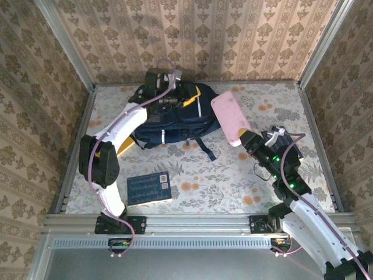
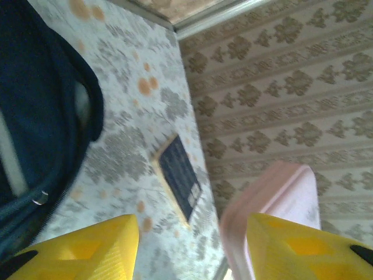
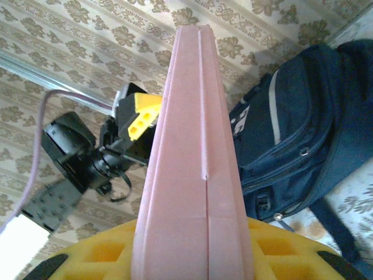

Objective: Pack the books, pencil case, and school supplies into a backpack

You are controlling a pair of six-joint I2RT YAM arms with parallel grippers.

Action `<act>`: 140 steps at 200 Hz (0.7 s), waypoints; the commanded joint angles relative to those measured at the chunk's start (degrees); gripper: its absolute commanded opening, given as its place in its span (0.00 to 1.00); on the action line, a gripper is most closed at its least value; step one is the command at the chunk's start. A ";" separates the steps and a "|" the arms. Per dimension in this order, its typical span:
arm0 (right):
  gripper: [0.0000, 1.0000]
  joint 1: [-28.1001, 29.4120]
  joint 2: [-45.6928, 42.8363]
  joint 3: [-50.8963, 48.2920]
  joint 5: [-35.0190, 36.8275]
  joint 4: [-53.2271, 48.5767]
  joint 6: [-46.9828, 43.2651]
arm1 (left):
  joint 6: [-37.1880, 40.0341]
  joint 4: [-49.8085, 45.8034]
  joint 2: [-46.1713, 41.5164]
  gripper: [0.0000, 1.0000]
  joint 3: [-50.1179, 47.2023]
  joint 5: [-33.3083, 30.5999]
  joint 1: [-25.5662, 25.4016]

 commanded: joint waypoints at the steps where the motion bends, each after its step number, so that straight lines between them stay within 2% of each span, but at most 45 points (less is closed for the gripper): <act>1: 0.33 -0.53 -1.47 1.41 2.37 -8.99 -6.32 | 10.41 -17.02 5.33 0.54 6.64 -5.44 0.20; 8: 0.33 -0.63 -1.73 1.37 2.37 -9.37 -6.50 | 11.29 -19.22 7.48 0.54 9.63 -6.78 2.17; 41: 0.32 -0.87 -2.28 0.76 1.98 -10.61 -7.22 | 13.06 -29.61 20.50 0.54 26.64 -8.54 3.42; 60: 0.32 -1.02 -2.71 0.67 1.46 -11.45 -7.52 | 12.70 -32.28 27.11 0.48 34.60 -8.89 3.58; 101: 0.33 -1.43 -4.03 0.70 1.17 -13.79 -9.00 | 6.11 -27.21 36.19 0.45 41.64 -4.92 4.07; 140: 0.33 -1.87 -3.72 0.13 0.14 -13.81 -9.72 | 0.47 -19.67 40.27 0.45 42.44 0.33 3.27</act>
